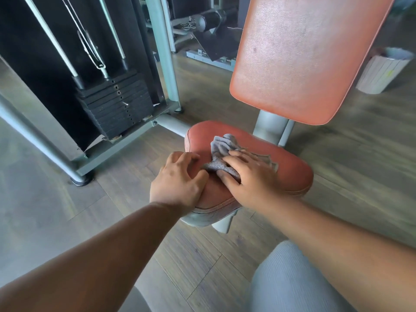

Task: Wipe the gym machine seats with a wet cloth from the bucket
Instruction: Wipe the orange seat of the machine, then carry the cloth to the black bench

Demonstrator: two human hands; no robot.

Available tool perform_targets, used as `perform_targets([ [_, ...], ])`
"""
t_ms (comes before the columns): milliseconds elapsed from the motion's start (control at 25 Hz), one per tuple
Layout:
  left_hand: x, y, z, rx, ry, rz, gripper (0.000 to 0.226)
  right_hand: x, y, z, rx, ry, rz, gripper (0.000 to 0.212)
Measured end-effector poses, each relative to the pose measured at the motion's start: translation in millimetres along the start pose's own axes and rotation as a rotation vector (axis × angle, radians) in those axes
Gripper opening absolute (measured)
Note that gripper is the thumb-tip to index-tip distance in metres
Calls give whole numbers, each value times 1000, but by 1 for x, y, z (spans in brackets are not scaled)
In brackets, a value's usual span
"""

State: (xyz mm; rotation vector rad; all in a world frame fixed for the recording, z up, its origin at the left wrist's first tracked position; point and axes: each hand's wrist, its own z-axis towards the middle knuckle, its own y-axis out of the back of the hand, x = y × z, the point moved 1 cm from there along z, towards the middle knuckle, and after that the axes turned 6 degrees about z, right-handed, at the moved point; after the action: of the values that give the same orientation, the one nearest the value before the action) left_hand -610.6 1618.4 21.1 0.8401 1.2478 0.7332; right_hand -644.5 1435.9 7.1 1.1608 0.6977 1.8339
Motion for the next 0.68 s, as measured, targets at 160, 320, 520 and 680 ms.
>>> perform_targets([
  [160, -5, 9, -1, 104, 58, -86, 49, 30, 5, 7, 49, -71, 184, 38],
  [320, -9, 38, -10, 301, 144, -86, 46, 62, 40, 16, 208, -557, 452, 30],
  [520, -19, 152, -63, 389, 274, -86, 16, 124, 138, 29, 360, -696, 560, 28],
  [680, -54, 289, -94, 360, 345, -68, 10, 214, 239, 59, 541, -482, 405, 28],
])
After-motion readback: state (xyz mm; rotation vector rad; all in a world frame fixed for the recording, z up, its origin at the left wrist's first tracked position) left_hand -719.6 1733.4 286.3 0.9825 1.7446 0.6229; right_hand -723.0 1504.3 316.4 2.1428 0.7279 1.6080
